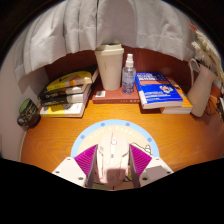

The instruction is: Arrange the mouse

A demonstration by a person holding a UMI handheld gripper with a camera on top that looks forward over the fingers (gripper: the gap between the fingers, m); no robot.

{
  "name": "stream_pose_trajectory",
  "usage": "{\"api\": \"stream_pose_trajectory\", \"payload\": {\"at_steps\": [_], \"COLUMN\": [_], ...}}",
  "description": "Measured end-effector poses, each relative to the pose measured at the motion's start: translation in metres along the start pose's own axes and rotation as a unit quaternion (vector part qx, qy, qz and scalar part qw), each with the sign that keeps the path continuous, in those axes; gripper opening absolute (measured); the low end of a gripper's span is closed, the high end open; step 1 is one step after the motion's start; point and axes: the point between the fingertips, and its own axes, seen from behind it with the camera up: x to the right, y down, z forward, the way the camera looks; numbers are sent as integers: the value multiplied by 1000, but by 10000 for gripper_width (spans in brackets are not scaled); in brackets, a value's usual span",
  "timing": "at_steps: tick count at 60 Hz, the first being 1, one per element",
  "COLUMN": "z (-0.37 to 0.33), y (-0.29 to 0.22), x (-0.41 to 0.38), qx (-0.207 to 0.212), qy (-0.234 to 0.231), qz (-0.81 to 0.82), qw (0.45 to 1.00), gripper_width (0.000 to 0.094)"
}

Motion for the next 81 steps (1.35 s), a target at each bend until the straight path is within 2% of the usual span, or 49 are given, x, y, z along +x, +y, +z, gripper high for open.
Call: {"api": "stream_pose_trajectory", "payload": {"at_steps": [6,12,15,16,19,20,23,31,46,60,81], "z": [1,-2,-7,-9,-20,-24,-43,-109,-249,-320,-355], "y": [2,4,7,8,9,10,12,20,43,81,114], "x": [-5,-15,-17,-17,-13,-13,-14,-22,-29,-50,-66], "qx": [-14,-28,-36,-38,-36,-35,-29,4,84,97,99], "qy": [-6,-21,-19,-16,-5,-1,5,-2,18,22,14], "qz": [-14,-17,-18,-20,-25,-25,-20,0,10,-17,-38], "qw": [1000,999,999,999,999,999,999,1000,996,995,994], "gripper_width": [607,833,833,865,838,870,872,867,861,861,861]}}
